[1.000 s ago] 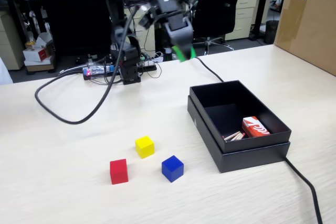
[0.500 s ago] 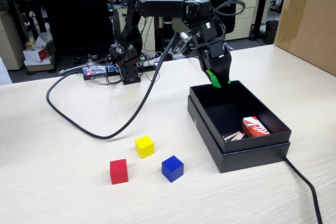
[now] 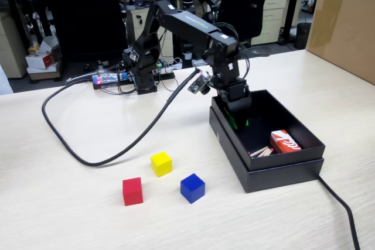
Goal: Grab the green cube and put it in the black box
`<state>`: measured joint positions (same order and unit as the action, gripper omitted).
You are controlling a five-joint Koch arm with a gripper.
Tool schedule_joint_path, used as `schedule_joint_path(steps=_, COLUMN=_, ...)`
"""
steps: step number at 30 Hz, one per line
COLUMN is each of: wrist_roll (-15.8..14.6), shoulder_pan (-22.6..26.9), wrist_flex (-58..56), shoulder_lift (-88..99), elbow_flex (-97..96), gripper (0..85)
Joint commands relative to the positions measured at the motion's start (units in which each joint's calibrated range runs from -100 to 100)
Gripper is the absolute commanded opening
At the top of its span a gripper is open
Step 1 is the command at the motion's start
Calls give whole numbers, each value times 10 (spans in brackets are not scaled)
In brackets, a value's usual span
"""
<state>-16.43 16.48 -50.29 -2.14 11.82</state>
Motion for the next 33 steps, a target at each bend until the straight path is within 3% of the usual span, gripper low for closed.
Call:
schedule_joint_path(steps=1, wrist_roll=2, shoulder_pan=0, wrist_flex=10, shoulder_lift=13, elbow_flex=22, gripper=33)
schedule_joint_path(steps=3, wrist_roll=2, shoulder_pan=0, wrist_flex=11, shoulder_lift=12, elbow_flex=24, gripper=60)
schedule_joint_path(steps=13, wrist_roll=25, shoulder_pan=5, wrist_flex=13, shoulder_lift=16, elbow_flex=3, gripper=449)
schedule_joint_path(steps=19, wrist_roll=42, shoulder_pan=6, wrist_flex=24, shoulder_lift=109, elbow_flex=-7, gripper=464)
schedule_joint_path(steps=27, wrist_roll=97, shoulder_pan=-1, wrist_flex=28, shoulder_lift=339, elbow_flex=-66, gripper=467)
schedule_joint_path(steps=33, wrist_roll=137, shoulder_pan=-47, wrist_flex=28, shoulder_lift=536, elbow_flex=-160, gripper=476)
